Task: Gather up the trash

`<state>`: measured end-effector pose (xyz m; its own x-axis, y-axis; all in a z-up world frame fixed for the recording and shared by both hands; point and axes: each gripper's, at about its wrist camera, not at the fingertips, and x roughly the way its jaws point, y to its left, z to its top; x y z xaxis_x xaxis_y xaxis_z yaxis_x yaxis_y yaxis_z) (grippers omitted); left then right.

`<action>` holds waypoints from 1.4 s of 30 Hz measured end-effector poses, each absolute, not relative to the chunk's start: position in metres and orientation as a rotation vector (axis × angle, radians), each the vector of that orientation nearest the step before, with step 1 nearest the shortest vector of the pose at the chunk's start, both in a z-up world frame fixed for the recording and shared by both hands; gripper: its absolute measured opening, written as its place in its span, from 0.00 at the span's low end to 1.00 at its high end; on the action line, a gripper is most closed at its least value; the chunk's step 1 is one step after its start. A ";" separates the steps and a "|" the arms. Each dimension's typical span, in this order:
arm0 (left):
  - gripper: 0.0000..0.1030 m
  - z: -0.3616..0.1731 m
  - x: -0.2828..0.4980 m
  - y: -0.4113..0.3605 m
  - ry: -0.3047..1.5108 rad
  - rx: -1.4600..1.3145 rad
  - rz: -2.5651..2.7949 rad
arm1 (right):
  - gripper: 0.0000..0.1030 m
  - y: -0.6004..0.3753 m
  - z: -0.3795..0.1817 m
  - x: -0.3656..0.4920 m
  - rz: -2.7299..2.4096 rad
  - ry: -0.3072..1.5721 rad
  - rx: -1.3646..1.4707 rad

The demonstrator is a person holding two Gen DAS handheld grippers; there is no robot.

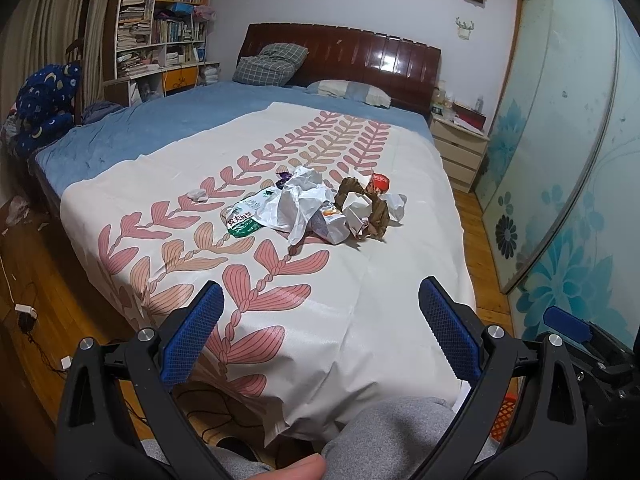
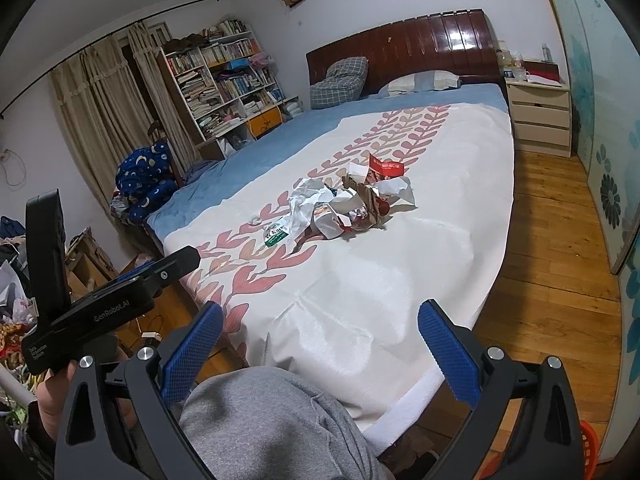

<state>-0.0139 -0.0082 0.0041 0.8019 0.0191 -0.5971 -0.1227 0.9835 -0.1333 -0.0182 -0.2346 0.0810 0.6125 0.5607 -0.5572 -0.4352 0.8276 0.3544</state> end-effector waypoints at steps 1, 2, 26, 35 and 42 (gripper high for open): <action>0.94 0.005 -0.015 -0.008 0.636 -0.170 0.077 | 0.94 -0.235 0.081 -0.019 0.580 0.707 0.189; 0.94 0.005 -0.015 -0.008 0.635 -0.171 0.076 | 0.94 -0.234 0.081 -0.019 0.581 0.706 0.188; 0.94 0.001 -0.012 -0.007 0.639 -0.177 0.073 | 0.94 -0.234 0.078 -0.017 0.586 0.722 0.207; 0.94 0.001 -0.013 -0.004 0.640 -0.189 0.076 | 0.94 -0.232 0.072 -0.016 0.597 0.735 0.224; 0.94 0.000 -0.014 0.008 0.636 -0.244 0.097 | 0.93 -0.234 0.067 -0.005 0.622 0.761 0.248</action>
<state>-0.0138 0.0077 0.0005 0.8012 0.0152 -0.5981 -0.1643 0.9669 -0.1954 -0.0053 -0.2340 0.0669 0.5574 0.6072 -0.5663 -0.4338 0.7945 0.4249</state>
